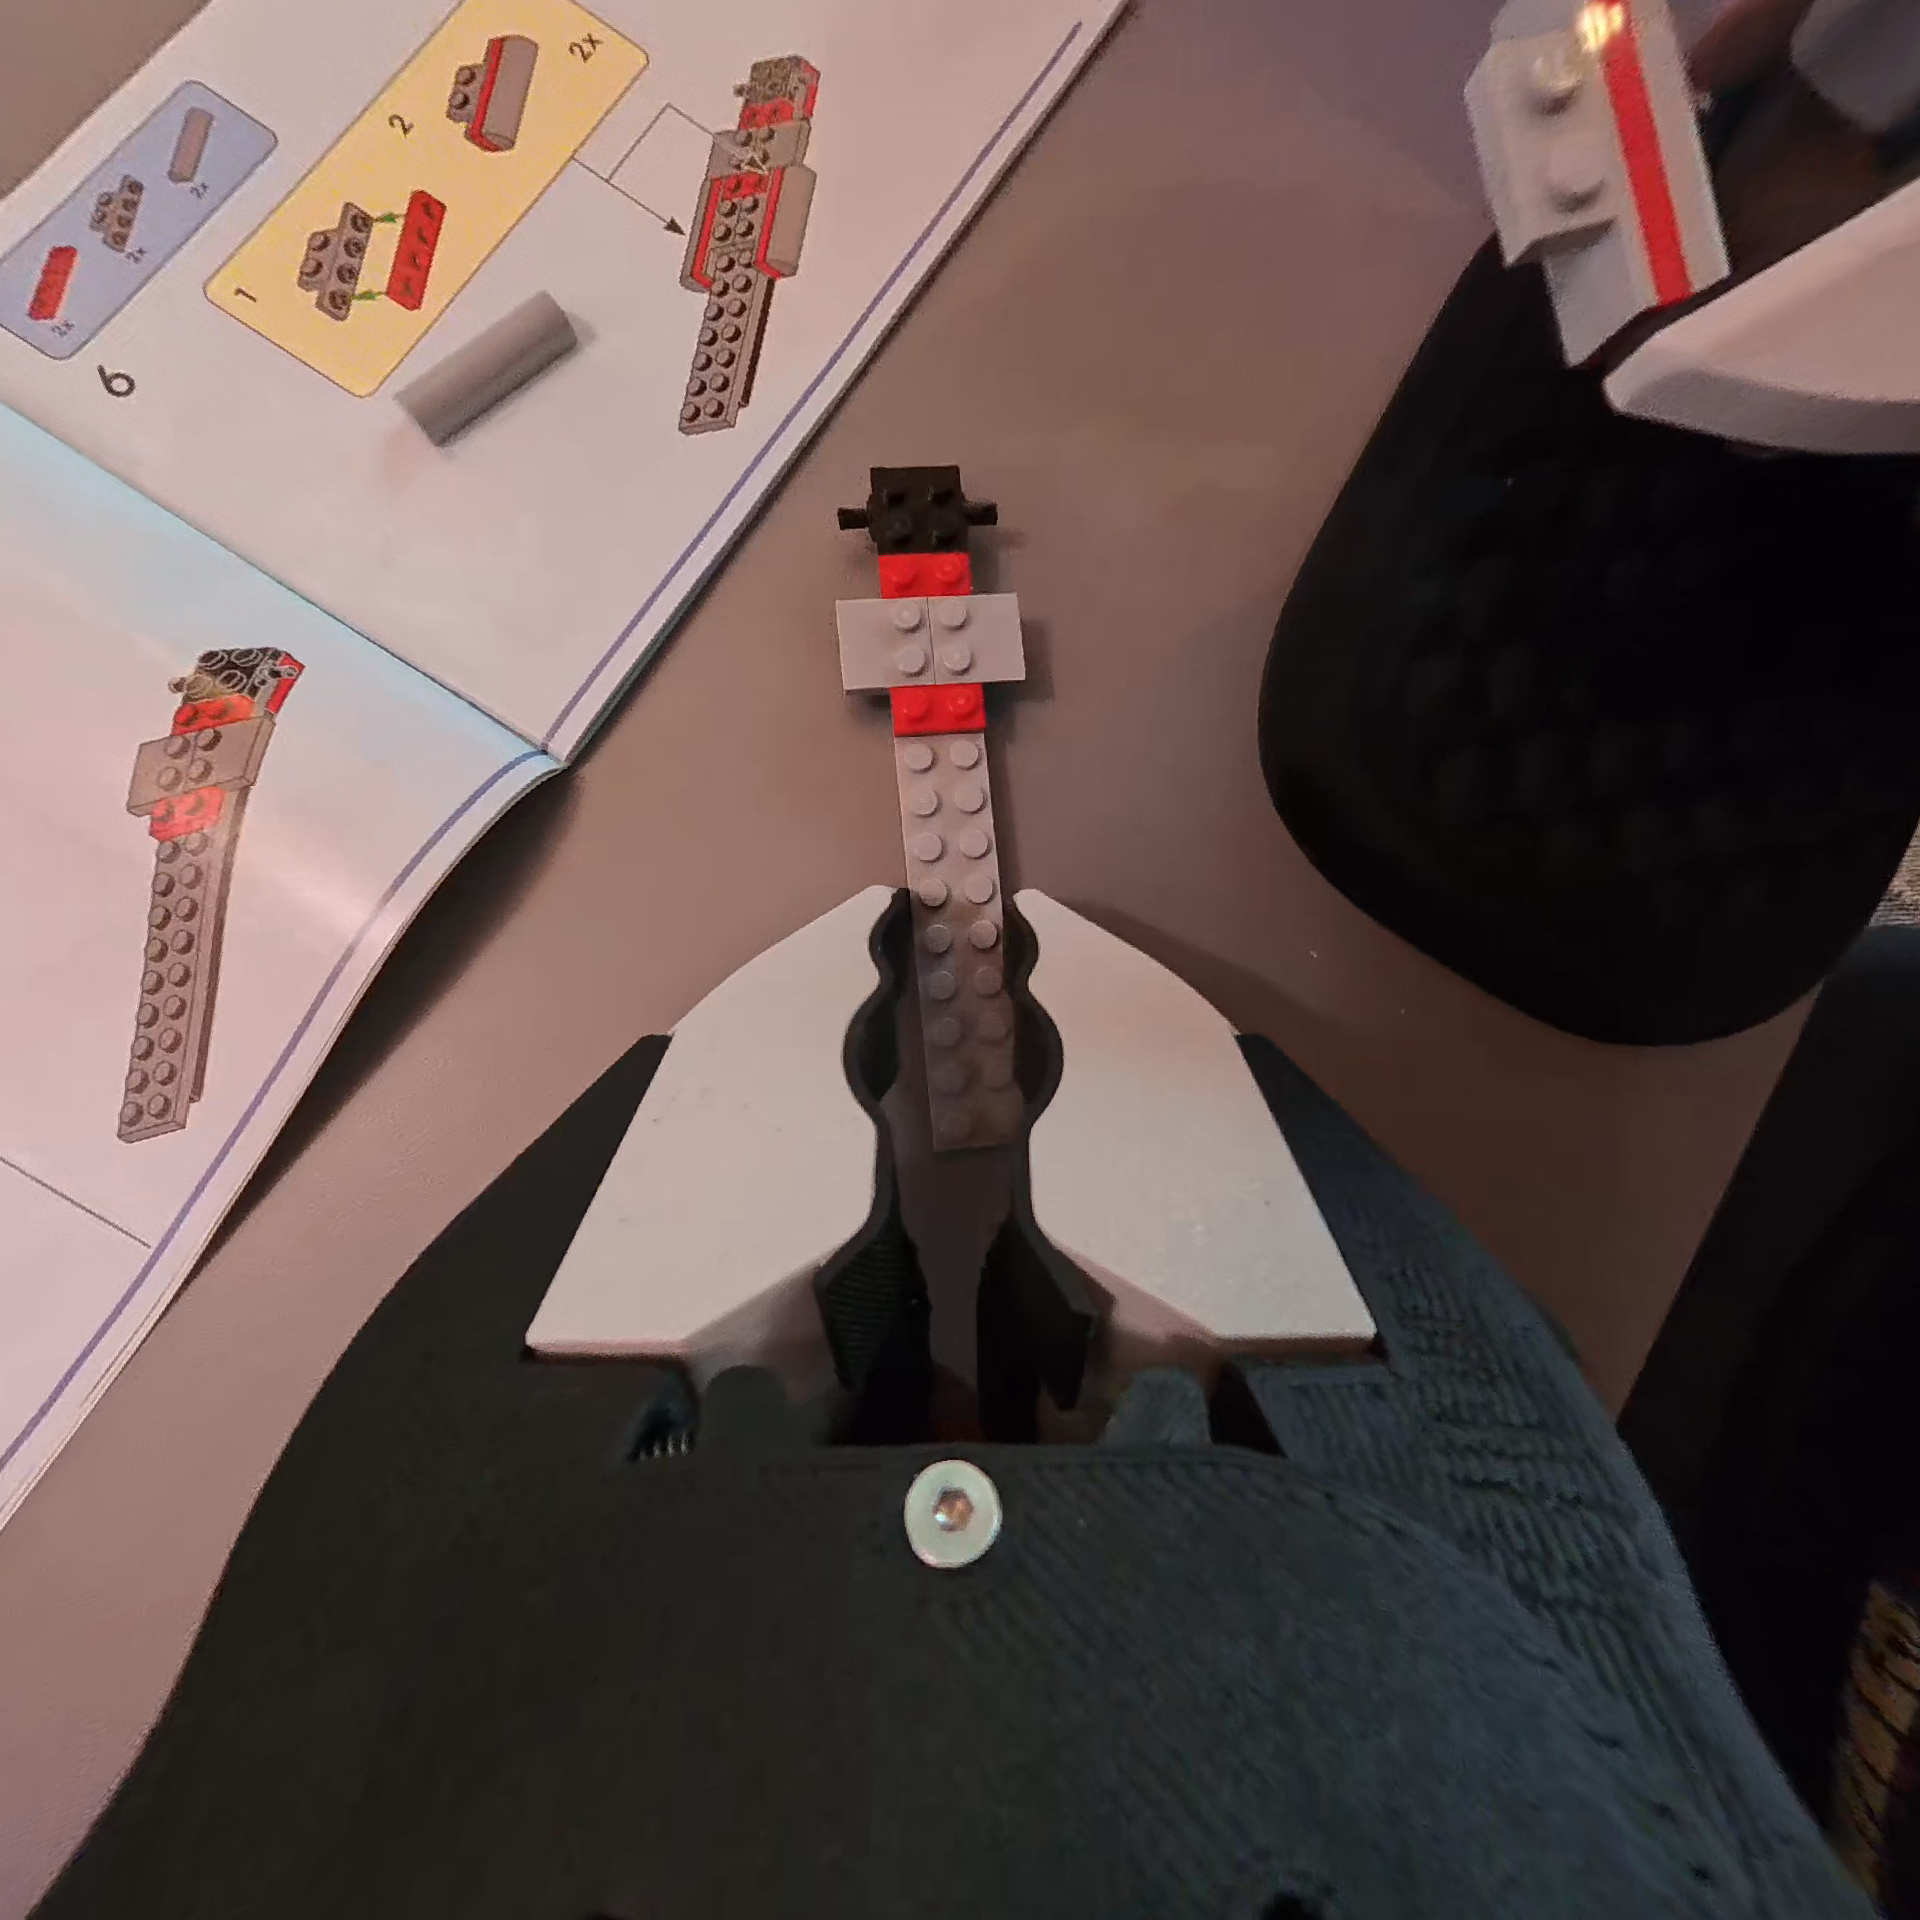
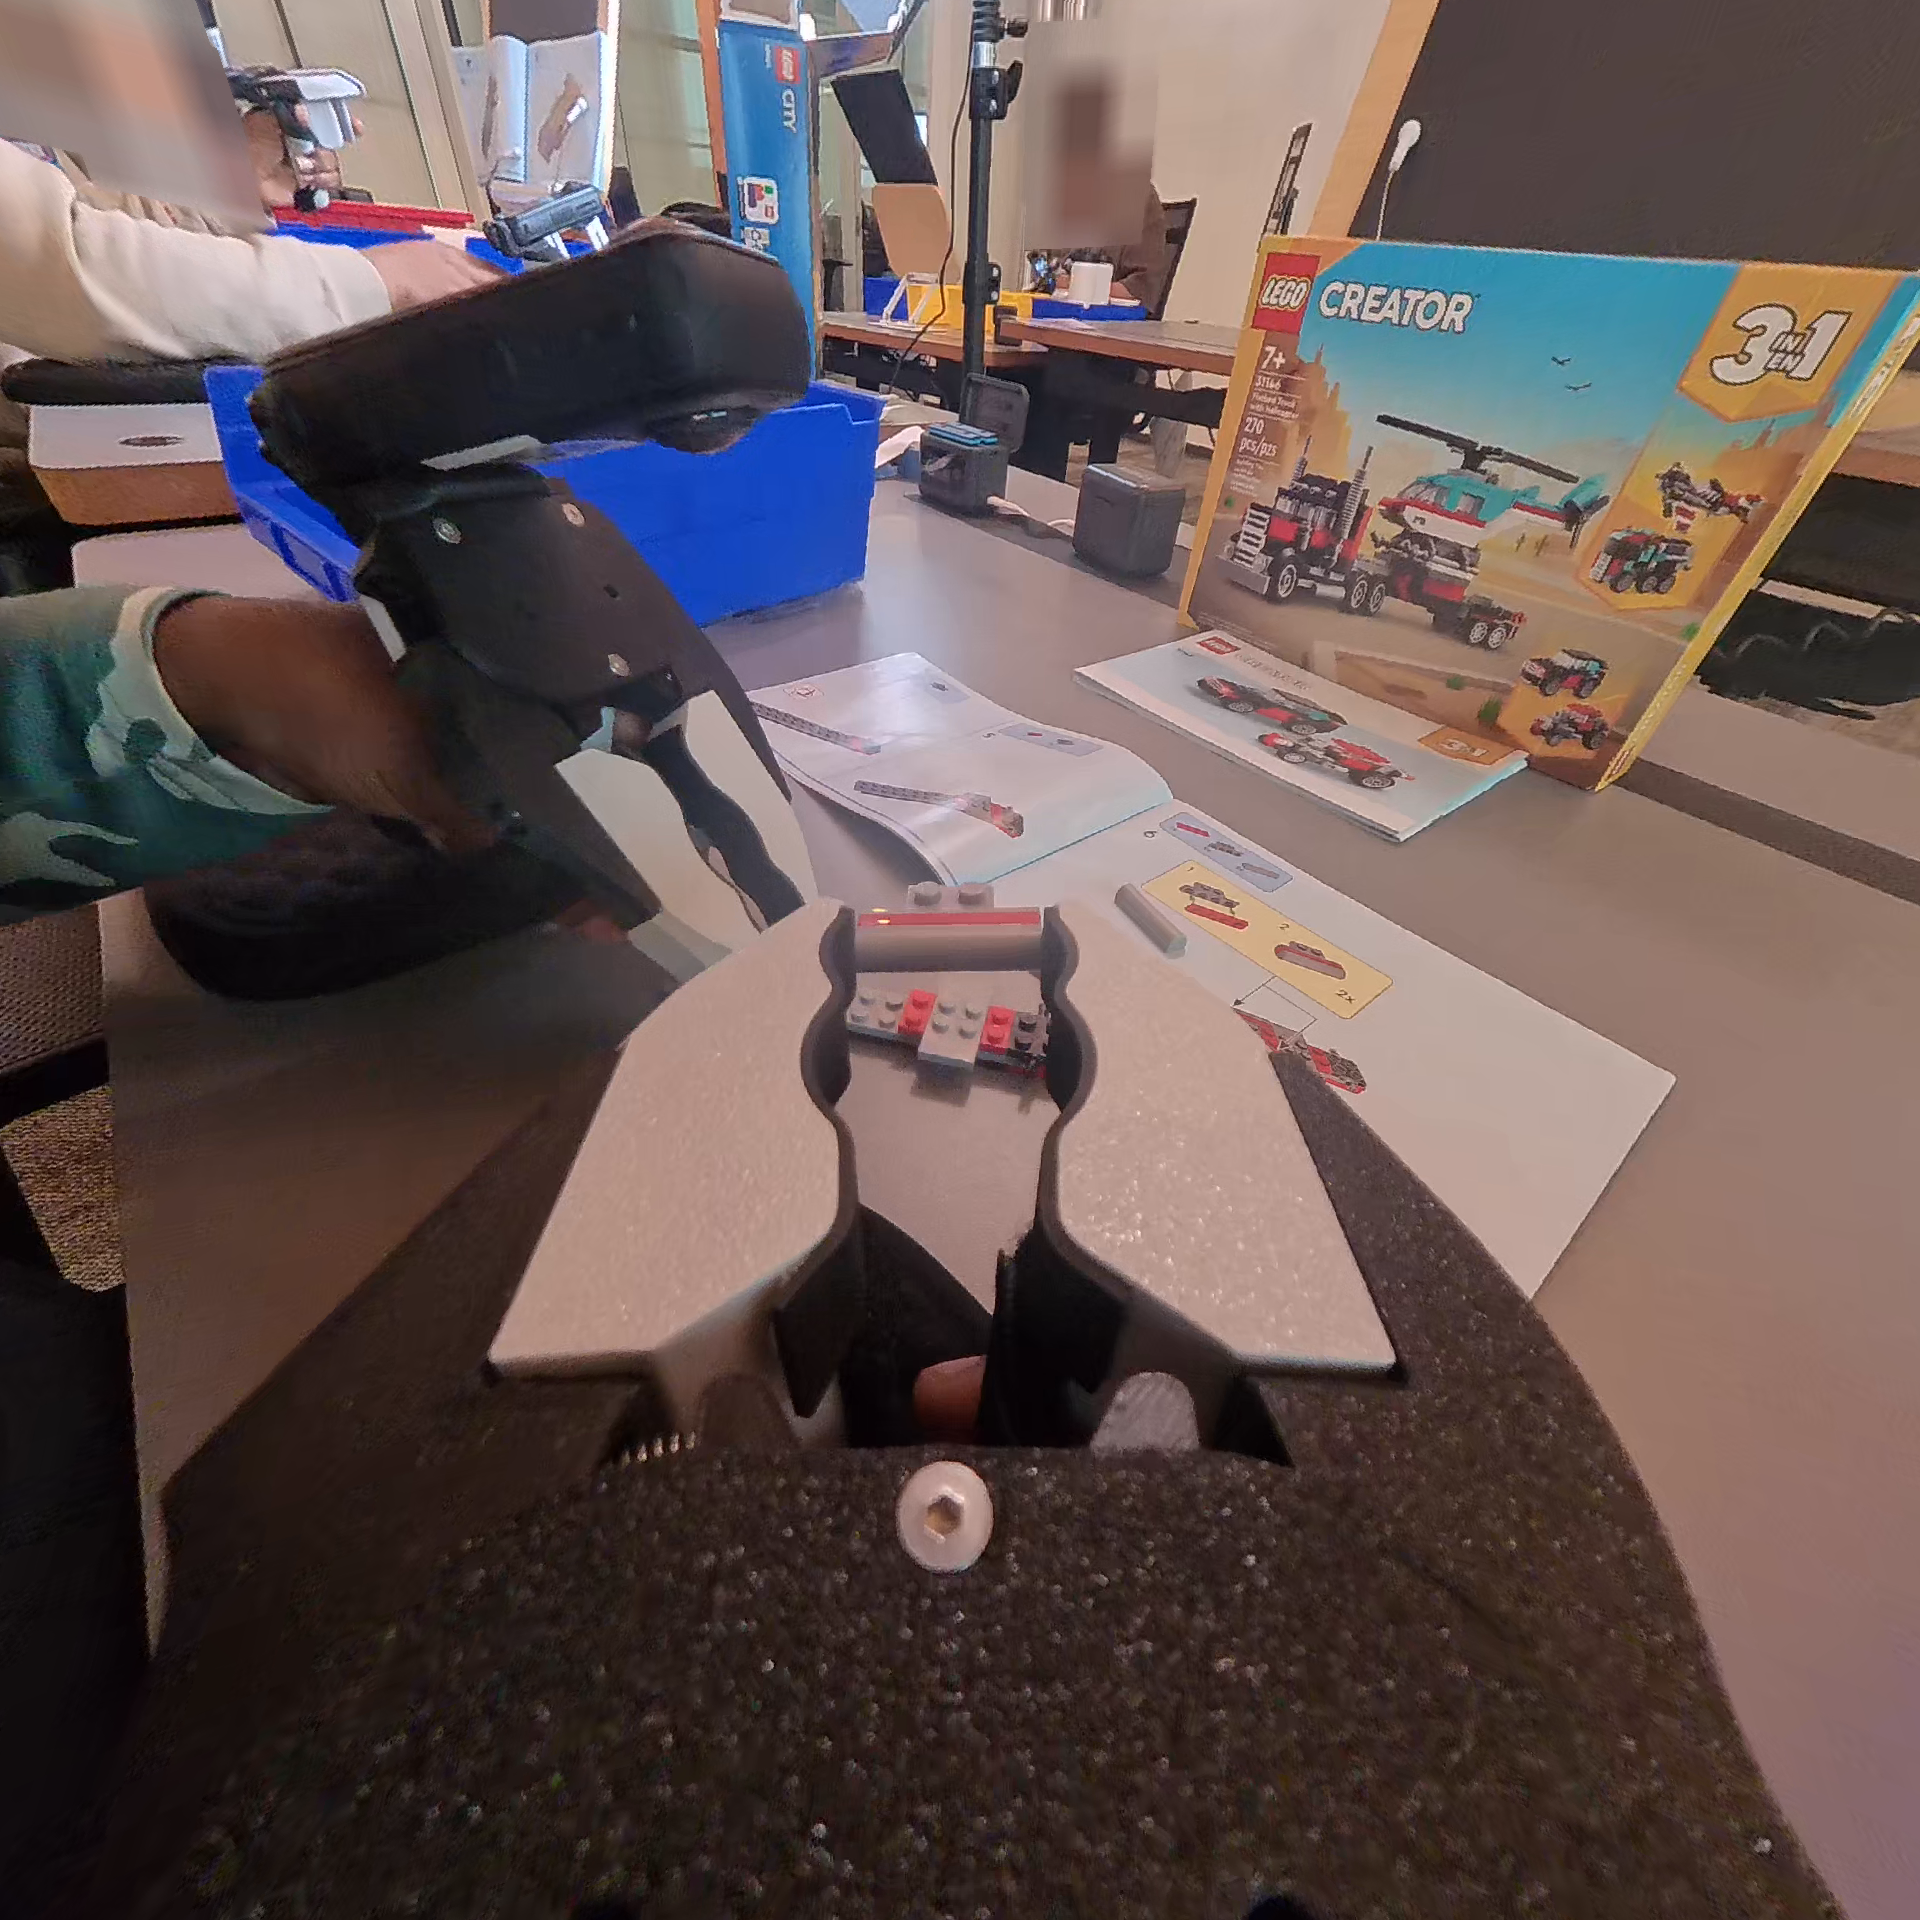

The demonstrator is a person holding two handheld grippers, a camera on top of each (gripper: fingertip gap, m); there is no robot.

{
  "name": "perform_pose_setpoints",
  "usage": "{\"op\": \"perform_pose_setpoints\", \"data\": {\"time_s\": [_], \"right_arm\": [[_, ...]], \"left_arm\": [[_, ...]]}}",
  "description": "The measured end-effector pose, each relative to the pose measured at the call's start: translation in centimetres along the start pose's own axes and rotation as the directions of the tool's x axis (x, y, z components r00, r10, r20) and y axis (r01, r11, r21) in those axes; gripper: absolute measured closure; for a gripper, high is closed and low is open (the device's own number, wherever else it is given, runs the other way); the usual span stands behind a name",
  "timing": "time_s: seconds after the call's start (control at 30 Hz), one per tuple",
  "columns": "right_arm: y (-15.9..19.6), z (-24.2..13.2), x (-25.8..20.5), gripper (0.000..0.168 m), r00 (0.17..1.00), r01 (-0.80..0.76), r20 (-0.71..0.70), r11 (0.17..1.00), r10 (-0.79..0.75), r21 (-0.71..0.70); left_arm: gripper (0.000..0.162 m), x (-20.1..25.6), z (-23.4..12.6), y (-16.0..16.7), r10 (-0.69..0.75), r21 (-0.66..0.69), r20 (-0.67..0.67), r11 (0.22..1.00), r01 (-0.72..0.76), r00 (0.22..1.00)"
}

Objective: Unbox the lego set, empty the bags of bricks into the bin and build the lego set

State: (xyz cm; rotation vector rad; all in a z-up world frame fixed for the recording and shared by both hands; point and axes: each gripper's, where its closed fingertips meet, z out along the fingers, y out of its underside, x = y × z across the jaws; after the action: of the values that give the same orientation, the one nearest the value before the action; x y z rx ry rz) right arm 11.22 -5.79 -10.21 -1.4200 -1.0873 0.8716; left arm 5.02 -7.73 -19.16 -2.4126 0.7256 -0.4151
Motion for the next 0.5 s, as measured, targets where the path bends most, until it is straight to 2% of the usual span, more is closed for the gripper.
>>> {"op": "perform_pose_setpoints", "data": {"time_s": [0.27, 0.33, 0.5], "right_arm": [[-1.5, -0.9, 0.2, 0.134, 1.0, -0.028, 0.011, 0.995, 0.027, 0.099], [-2.2, -1.6, 0.3, 0.134, 0.999, -0.048, 0.028, 0.989, 0.044, 0.138], [-2.5, -4.9, 0.8, 0.134, 0.998, -0.059, 0.014, 0.992, 0.058, 0.113]], "left_arm": [[0.145, 0.9, -0.8, -1.5, -0.013, 0.07, 0.004, 0.997, 0.013, 1.0], [0.145, 1.9, -1.1, -2.3, -0.008, 0.094, -0.01, 0.996, 0.009, 1.0], [0.146, 5.5, -1.7, -4.8, -0.015, 0.2, -0.077, 0.979, 0.03, 0.997]]}}
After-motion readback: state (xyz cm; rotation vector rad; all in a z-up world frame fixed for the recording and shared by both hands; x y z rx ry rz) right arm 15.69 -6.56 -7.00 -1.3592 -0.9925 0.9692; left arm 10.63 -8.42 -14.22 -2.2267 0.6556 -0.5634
